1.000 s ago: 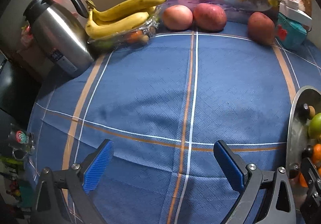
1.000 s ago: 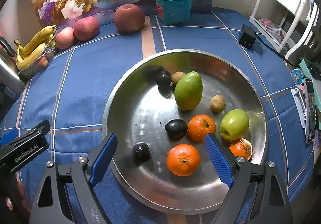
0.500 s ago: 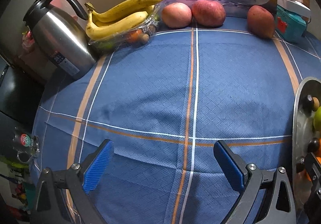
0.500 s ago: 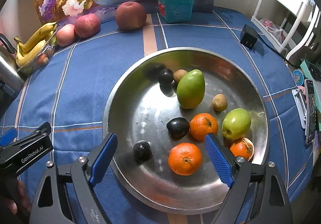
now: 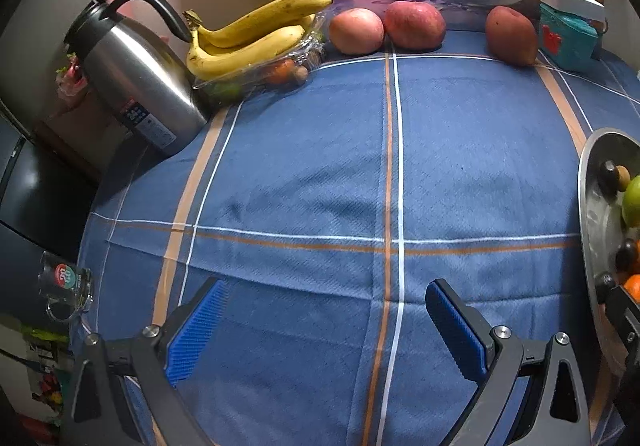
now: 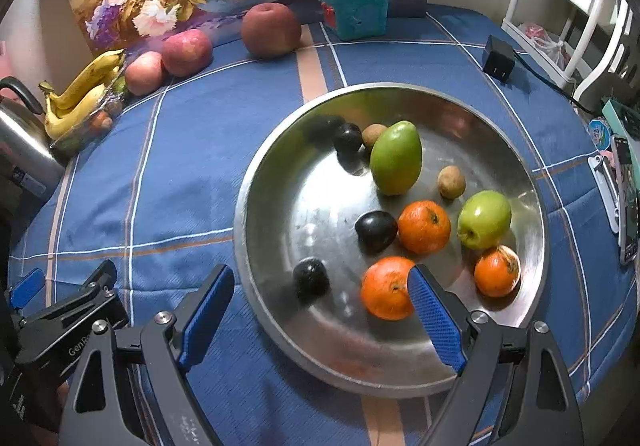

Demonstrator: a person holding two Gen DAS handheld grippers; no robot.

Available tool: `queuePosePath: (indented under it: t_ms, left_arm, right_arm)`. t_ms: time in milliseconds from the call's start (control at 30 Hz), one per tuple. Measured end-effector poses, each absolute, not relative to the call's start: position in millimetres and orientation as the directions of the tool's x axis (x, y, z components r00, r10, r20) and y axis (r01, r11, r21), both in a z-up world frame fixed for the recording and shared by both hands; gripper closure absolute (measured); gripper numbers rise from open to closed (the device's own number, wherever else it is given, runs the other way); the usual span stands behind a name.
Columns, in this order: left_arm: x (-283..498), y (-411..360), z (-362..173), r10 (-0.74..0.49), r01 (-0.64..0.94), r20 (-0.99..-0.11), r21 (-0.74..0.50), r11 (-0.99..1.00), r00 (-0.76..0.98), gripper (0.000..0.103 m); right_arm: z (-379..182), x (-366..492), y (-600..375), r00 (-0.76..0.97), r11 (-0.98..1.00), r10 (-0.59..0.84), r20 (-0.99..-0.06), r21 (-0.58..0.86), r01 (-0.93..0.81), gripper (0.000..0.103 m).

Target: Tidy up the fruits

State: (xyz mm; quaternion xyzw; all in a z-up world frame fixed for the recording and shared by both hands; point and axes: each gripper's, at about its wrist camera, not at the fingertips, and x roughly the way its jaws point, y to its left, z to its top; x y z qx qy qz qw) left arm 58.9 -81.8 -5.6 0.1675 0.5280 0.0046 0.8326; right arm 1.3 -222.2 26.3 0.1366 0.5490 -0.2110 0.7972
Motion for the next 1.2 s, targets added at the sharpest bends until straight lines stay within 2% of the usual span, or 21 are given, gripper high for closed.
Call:
queuePosePath:
  t_ms: [300,1200]
  left_arm:
    - [38.1,-67.1,3.7,0.204,0.163,-0.871,0.304,0.939,0.446,0.002]
    - [-8.1,-37.4,24.0,0.142,0.154,-0.872,0.239,0.959,0.469,0.002]
  right_arm:
    - [25.6,-17.8,-208.5,0.308,0.878,-0.183,-0.934,-0.014,0.478,0.014]
    - [37.4,-52.1,-186.2,0.322,0.885,-0.186,-0.928,-0.016,0.466,0.014]
